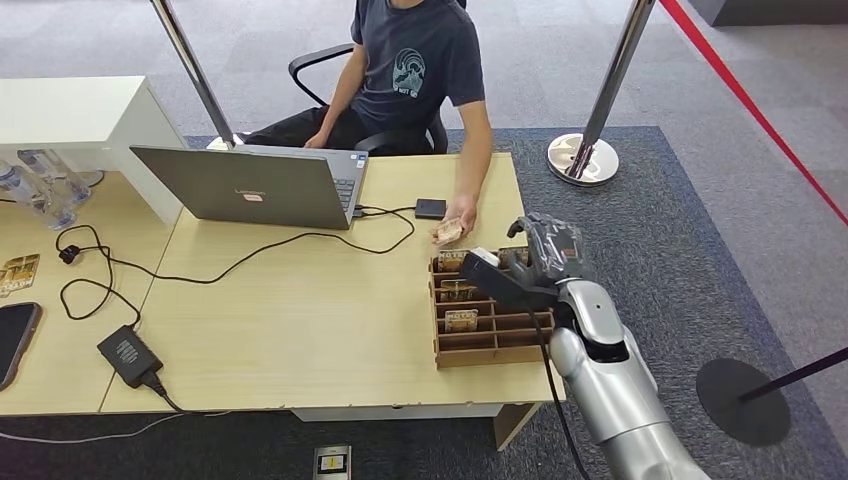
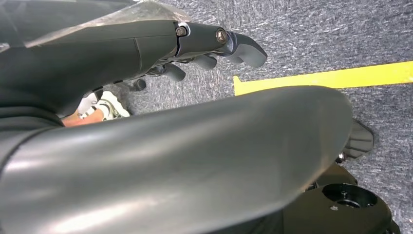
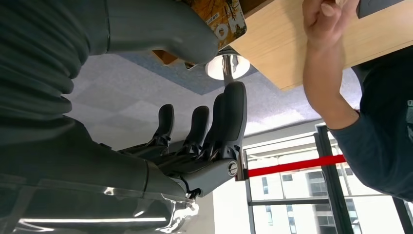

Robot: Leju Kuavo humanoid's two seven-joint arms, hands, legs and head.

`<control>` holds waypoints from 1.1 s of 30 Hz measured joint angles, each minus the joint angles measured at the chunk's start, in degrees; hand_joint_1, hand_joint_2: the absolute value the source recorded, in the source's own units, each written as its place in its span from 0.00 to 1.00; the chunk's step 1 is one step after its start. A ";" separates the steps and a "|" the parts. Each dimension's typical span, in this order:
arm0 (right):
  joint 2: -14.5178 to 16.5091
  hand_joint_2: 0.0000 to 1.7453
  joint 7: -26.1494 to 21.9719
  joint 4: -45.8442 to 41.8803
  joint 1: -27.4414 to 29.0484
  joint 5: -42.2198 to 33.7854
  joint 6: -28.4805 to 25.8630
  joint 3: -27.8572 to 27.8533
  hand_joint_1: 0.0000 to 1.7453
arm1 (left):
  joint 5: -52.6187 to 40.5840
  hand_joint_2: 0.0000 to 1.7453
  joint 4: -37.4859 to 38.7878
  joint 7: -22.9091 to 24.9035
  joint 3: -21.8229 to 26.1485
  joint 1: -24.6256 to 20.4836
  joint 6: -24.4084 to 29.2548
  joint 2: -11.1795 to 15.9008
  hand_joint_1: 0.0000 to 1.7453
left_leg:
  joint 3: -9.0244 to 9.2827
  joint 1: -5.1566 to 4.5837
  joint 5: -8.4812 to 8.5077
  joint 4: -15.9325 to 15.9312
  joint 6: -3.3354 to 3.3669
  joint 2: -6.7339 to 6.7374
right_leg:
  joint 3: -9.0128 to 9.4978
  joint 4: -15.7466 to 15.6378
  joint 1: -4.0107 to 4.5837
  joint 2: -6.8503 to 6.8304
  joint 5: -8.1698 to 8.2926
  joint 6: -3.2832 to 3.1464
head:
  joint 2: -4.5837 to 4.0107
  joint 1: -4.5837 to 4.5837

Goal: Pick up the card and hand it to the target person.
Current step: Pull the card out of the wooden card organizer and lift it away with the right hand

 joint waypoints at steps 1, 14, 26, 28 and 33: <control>0.04 1.00 -0.02 0.09 -0.16 0.01 0.02 -0.05 0.50 | -0.02 0.00 0.00 0.00 0.00 0.00 0.00 0.00 0.00 | 0.00 0.00 0.00 0.00 0.00 0.00 | 0.00 0.00 0.00 0.00 0.00 0.00 | -0.01 0.00; 0.67 1.00 -0.56 1.91 -1.48 -0.26 0.09 -0.23 0.47 | 0.21 0.00 0.00 0.00 0.00 0.01 0.00 0.00 0.00 | 0.00 0.00 0.03 0.00 -0.02 0.00 | 0.00 0.00 0.00 0.00 0.03 -0.01 | 0.01 0.00; 1.10 1.00 -0.52 3.45 -1.51 -0.31 0.01 -0.27 0.51 | 0.38 0.00 0.00 0.00 0.00 0.03 0.01 0.00 0.00 | 0.00 0.00 0.05 0.00 -0.02 0.00 | -0.01 0.00 0.00 0.00 0.05 -0.04 | 0.01 0.00; 1.15 1.00 -0.50 3.58 -1.49 -0.31 -0.02 -0.28 0.51 | 0.46 0.00 0.00 0.00 0.00 0.03 0.00 0.00 0.00 | 0.00 0.00 0.05 0.00 -0.02 0.00 | -0.01 0.00 0.00 0.00 0.05 -0.04 | 0.02 0.00; 1.18 1.00 -0.48 3.75 -1.46 -0.31 -0.03 -0.30 0.51 | 0.52 0.00 0.00 0.00 0.00 0.05 0.00 0.00 0.00 | -0.01 0.00 0.05 0.00 -0.02 0.00 | -0.01 0.00 0.00 0.00 0.05 -0.04 | 0.00 0.00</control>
